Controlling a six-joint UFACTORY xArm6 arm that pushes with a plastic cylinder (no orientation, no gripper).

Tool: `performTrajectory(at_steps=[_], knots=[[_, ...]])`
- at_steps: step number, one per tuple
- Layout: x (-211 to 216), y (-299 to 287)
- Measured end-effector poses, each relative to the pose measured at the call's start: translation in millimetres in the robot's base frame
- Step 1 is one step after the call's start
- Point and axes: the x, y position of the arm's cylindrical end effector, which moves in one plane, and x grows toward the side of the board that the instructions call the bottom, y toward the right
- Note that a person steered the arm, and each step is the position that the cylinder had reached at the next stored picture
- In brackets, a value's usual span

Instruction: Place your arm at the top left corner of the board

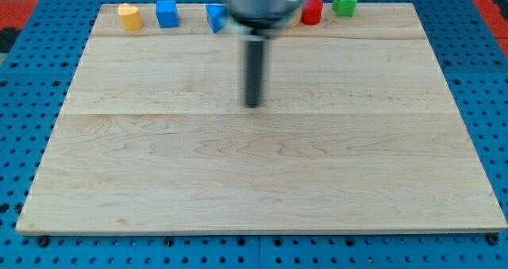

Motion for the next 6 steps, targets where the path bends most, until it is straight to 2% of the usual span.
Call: performTrajectory(at_steps=[1,2,3,4,5,6], knots=[[-27.6,-136.3],[-59.3,-226.1],[-68.2,-229.2],[-121.3,-228.8],[-213.7,-212.4],[-231.7,-206.4]])
